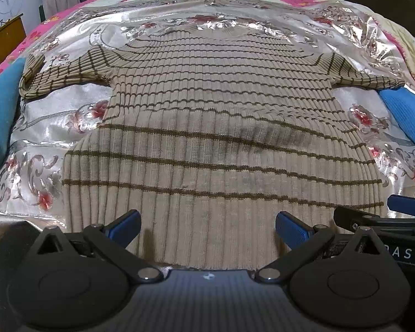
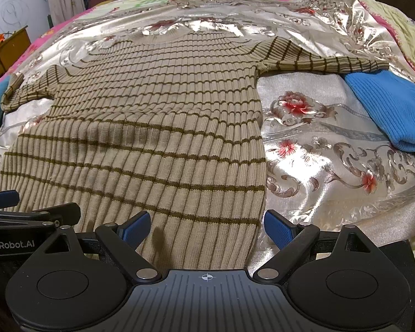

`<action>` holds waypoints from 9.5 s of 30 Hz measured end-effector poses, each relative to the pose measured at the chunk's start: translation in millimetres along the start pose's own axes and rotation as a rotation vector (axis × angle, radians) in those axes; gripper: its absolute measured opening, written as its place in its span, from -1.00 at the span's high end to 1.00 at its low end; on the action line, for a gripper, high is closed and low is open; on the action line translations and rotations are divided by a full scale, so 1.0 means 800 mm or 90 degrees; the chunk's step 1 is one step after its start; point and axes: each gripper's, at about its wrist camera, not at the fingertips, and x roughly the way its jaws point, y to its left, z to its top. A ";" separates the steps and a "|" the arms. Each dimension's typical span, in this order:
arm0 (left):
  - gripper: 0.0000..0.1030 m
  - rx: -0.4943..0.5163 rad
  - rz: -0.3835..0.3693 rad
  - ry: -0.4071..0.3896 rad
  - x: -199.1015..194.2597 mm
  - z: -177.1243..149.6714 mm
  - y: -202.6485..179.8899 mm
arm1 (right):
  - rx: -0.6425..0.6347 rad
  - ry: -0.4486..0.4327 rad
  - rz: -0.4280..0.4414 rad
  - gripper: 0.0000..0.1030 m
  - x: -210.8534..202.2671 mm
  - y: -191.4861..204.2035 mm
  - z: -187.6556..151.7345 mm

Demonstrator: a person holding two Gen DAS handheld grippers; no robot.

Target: Fold small clothes

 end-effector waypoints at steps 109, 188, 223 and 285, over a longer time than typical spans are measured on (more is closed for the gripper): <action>-1.00 0.091 -0.003 -0.061 0.003 0.060 -0.045 | 0.094 -0.070 0.044 -0.72 -0.003 -0.070 0.060; -1.00 0.101 -0.127 -0.004 0.091 0.125 -0.143 | 0.570 -0.086 -0.117 0.47 0.148 -0.443 0.246; -1.00 -0.048 -0.087 -0.073 0.027 0.073 0.023 | 0.096 -0.130 0.305 0.82 0.107 0.064 0.379; -1.00 -0.091 0.101 -0.134 -0.010 0.079 0.129 | 0.122 -0.031 0.192 0.35 0.116 -0.047 0.173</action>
